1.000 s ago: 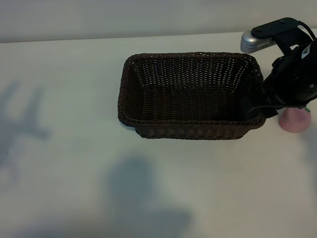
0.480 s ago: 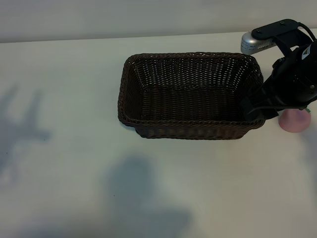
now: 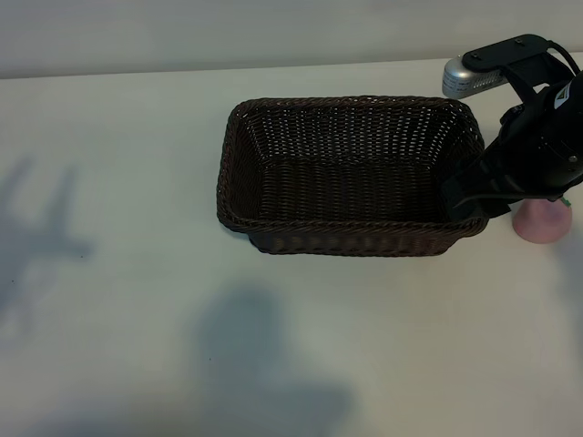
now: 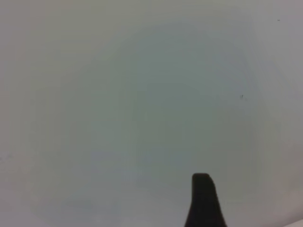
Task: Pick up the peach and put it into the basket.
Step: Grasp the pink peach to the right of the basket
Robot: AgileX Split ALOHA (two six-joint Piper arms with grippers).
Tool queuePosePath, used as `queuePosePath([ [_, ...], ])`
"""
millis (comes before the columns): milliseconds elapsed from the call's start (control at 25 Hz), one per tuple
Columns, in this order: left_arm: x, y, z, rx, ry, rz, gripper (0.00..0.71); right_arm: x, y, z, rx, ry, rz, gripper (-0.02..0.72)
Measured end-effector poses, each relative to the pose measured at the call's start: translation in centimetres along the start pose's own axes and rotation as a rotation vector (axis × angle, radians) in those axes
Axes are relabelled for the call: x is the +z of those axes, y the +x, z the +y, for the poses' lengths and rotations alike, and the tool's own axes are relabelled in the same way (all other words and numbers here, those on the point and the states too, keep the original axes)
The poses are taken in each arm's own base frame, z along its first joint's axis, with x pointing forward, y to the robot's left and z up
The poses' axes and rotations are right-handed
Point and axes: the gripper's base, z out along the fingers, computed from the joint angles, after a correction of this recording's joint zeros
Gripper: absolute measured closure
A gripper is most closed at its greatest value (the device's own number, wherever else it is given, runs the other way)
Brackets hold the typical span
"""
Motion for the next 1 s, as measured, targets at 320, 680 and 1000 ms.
queuePosePath([
  [320,0.0,-0.1,-0.3,0.002,0.035,-0.014,0.212,0.0,0.0,0.0,0.0,0.0,0.0,0.109],
  [680,-0.4,-0.4,-0.7,0.025,0.083,-0.05,0.212,0.0,0.0,0.0,0.001,0.0,-0.001,0.109],
  [1000,-0.5,0.1,-1.6,-0.056,0.185,0.012,0.212,0.0,0.0,0.0,0.001,0.0,-0.003,0.109],
])
